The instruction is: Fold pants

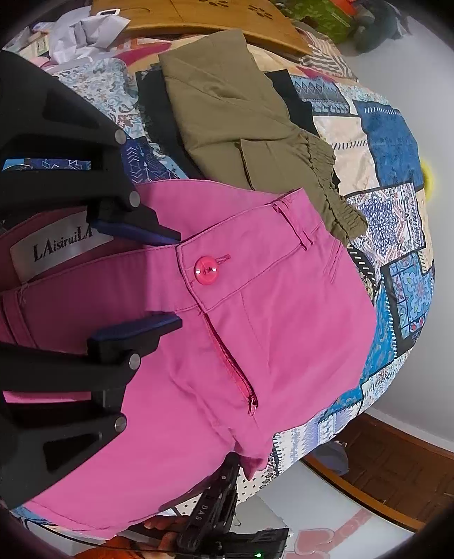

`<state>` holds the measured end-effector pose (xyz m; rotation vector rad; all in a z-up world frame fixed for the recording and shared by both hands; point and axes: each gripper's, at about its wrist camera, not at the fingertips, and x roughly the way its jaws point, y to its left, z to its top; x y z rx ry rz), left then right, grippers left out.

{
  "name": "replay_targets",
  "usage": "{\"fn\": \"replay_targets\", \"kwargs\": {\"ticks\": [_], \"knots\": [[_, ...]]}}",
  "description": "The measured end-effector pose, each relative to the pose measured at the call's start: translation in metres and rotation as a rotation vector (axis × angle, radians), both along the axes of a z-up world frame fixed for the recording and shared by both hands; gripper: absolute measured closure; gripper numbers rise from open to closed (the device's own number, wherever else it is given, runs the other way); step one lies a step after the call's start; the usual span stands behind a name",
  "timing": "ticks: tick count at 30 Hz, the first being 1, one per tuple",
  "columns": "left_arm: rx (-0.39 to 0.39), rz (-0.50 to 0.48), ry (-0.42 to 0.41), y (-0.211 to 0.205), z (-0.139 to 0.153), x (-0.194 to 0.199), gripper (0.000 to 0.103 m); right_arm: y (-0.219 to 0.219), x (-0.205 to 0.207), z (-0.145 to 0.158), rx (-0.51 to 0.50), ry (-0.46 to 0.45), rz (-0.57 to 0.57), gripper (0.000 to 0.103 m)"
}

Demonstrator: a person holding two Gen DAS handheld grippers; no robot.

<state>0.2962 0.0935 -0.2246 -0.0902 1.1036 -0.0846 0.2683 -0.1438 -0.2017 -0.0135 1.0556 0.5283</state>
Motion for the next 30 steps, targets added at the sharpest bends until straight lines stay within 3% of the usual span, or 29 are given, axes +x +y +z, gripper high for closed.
{"fn": "replay_targets", "kwargs": {"ticks": [8,11,14,20,27,30], "knots": [[0.042,-0.039,-0.012,-0.007,-0.002,0.005,0.062,-0.014,-0.003,-0.003,-0.018,0.017,-0.049,0.097],[0.136,-0.018,-0.015,-0.002,-0.007,0.008,0.061,-0.017,-0.003,-0.003,-0.010,0.030,-0.072,0.098],[0.118,-0.009,-0.016,0.008,-0.006,0.003,0.059,-0.027,0.000,-0.001,-0.003,0.052,-0.125,0.100],[0.168,0.029,-0.026,0.021,-0.002,-0.010,0.057,-0.057,-0.013,0.012,-0.017,-0.001,-0.195,0.100],[0.072,0.094,-0.064,0.039,0.020,-0.007,0.057,-0.057,-0.011,0.039,0.009,-0.082,-0.163,0.095],[0.019,0.100,-0.071,0.041,0.028,0.002,0.054,-0.053,-0.002,0.043,0.034,-0.093,-0.172,0.077]]}}
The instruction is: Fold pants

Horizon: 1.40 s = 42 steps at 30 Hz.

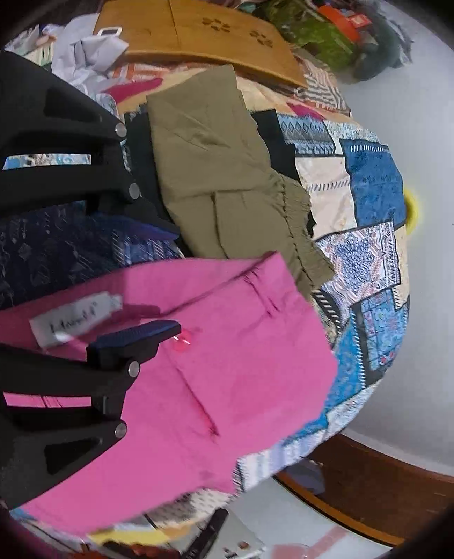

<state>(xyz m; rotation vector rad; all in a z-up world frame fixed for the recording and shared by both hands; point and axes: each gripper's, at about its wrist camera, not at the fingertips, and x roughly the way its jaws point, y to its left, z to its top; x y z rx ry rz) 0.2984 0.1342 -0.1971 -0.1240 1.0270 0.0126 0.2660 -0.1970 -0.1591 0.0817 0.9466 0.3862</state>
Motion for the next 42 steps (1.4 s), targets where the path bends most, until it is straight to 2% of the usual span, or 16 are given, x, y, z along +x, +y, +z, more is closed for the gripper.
{"fn": "replay_targets", "kwargs": {"ticks": [2,4,10,15,16,18,19,21,22,25,31,35,39,42], "knots": [[-0.015,-0.004,0.000,-0.002,0.001,0.008,0.050,0.002,0.007,0.001,0.010,-0.016,-0.015,0.058],[-0.025,-0.009,0.009,-0.006,-0.001,0.018,0.049,0.005,0.015,-0.002,0.014,-0.023,-0.035,0.053],[-0.077,-0.041,0.068,-0.018,-0.023,0.037,0.044,0.012,0.039,-0.027,0.035,0.069,-0.023,0.053],[-0.077,-0.058,0.089,-0.028,-0.038,0.043,0.037,0.016,0.045,-0.052,0.034,0.149,0.011,0.053],[-0.077,-0.060,0.090,-0.028,-0.039,0.043,0.037,0.017,0.046,-0.058,0.040,0.173,0.019,0.056],[-0.070,-0.066,0.091,-0.030,-0.041,0.044,0.037,0.018,0.046,-0.066,0.061,0.192,0.034,0.069],[-0.067,-0.069,0.089,-0.031,-0.042,0.044,0.038,0.018,0.045,-0.067,0.072,0.196,0.038,0.072],[-0.059,-0.078,0.076,-0.033,-0.041,0.043,0.042,0.018,0.045,-0.067,0.087,0.194,0.042,0.083],[-0.049,-0.080,0.070,-0.035,-0.040,0.042,0.045,0.020,0.044,-0.068,0.065,0.190,0.045,0.093],[-0.016,-0.085,0.055,-0.038,-0.039,0.041,0.049,0.023,0.040,-0.068,0.028,0.157,0.076,0.095],[0.052,-0.088,0.042,-0.042,-0.039,0.041,0.050,0.035,0.030,-0.064,-0.106,0.072,0.132,0.098],[0.087,-0.092,0.039,-0.044,-0.041,0.042,0.050,0.031,0.035,-0.066,-0.122,0.087,0.119,0.099],[0.081,-0.096,0.039,-0.042,-0.042,0.043,0.047,0.023,0.036,-0.070,-0.117,0.106,0.091,0.099],[0.071,-0.096,0.037,-0.037,-0.037,0.038,0.041,0.021,0.039,-0.067,-0.113,0.132,0.084,0.099]]}}
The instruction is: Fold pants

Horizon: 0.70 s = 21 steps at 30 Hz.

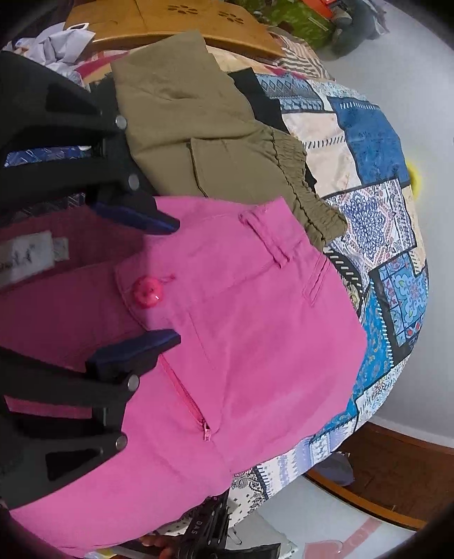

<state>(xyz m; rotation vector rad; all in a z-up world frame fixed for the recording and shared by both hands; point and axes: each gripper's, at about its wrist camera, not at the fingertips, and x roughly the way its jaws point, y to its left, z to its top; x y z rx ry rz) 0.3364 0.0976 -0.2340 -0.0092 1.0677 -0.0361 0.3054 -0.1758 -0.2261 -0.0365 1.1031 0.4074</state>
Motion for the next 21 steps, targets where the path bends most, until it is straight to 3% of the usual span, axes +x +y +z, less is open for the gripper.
{"fn": "replay_targets", "kwargs": {"ticks": [7,13,19,21], "knots": [[0.089,0.052,-0.051,0.028,0.030,-0.025,0.035,-0.019,-0.012,0.024,-0.047,-0.017,-0.032,0.094],[0.071,0.135,-0.122,0.059,0.063,-0.025,0.027,-0.033,-0.024,0.071,0.024,-0.144,-0.078,0.064],[0.024,0.162,-0.174,0.066,0.081,0.001,0.020,-0.013,-0.020,0.113,0.077,-0.272,-0.051,0.034],[0.030,0.155,-0.170,0.064,0.078,0.012,0.020,-0.003,-0.016,0.119,0.084,-0.299,-0.037,0.033]]}}
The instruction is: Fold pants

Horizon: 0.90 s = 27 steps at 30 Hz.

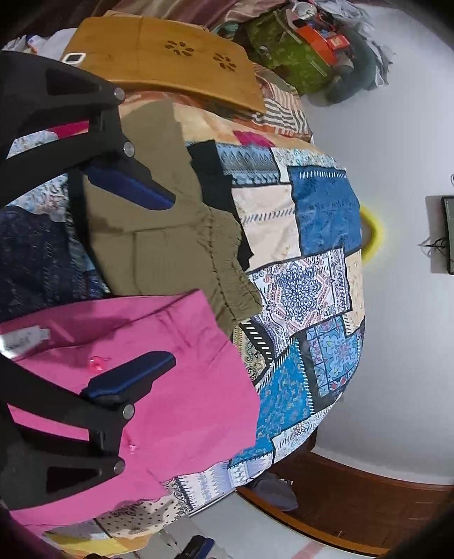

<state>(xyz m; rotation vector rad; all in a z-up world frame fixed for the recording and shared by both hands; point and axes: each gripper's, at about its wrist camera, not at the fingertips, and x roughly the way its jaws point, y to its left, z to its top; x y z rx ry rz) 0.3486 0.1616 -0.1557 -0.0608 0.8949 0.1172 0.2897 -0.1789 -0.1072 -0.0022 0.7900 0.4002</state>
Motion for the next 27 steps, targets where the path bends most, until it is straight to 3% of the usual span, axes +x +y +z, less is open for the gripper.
{"fn": "replay_targets", "kwargs": {"ticks": [5,16,23,24,27], "knots": [[-0.001,-0.019,0.051,-0.004,-0.023,0.032,0.020,0.021,0.022,-0.005,0.003,-0.001,0.023,0.029],[-0.063,-0.021,0.178,0.003,-0.091,0.092,0.020,0.050,0.100,-0.051,-0.067,0.077,0.061,0.027],[-0.156,-0.015,0.218,0.010,-0.114,0.108,0.020,0.064,0.136,-0.072,-0.066,0.102,0.078,0.028],[-0.172,-0.017,0.219,0.011,-0.116,0.109,0.021,0.066,0.141,-0.074,-0.068,0.101,0.081,0.029],[-0.255,-0.047,0.216,0.016,-0.121,0.113,0.038,0.074,0.154,-0.084,-0.065,0.126,0.089,0.043]]}}
